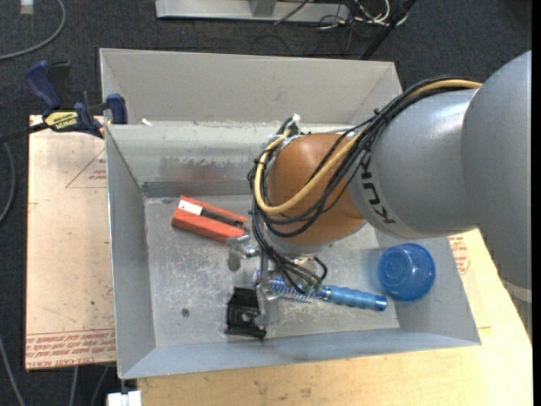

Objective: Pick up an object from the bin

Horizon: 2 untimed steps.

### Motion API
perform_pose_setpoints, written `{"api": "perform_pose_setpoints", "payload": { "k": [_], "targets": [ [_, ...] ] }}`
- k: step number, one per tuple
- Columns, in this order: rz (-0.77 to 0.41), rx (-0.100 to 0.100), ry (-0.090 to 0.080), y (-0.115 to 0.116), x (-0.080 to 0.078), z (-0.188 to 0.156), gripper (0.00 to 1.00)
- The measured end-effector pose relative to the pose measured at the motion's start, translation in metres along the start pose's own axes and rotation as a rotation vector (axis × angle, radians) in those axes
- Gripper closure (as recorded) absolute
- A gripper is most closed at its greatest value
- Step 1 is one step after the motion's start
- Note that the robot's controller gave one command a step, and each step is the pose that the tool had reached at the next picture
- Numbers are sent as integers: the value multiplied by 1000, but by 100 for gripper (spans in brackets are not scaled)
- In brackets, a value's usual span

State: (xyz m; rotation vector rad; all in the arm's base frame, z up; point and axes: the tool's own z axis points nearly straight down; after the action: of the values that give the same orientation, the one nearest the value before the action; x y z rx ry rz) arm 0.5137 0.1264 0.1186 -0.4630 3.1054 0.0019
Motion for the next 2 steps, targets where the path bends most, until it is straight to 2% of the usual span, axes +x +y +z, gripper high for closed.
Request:
{"api": "perform_pose_setpoints", "payload": {
  "k": [1, 2],
  "targets": [
    [94, -3, -2, -2, 14, 43, 100],
    [94, -3, -2, -2, 14, 43, 100]
  ]
}}
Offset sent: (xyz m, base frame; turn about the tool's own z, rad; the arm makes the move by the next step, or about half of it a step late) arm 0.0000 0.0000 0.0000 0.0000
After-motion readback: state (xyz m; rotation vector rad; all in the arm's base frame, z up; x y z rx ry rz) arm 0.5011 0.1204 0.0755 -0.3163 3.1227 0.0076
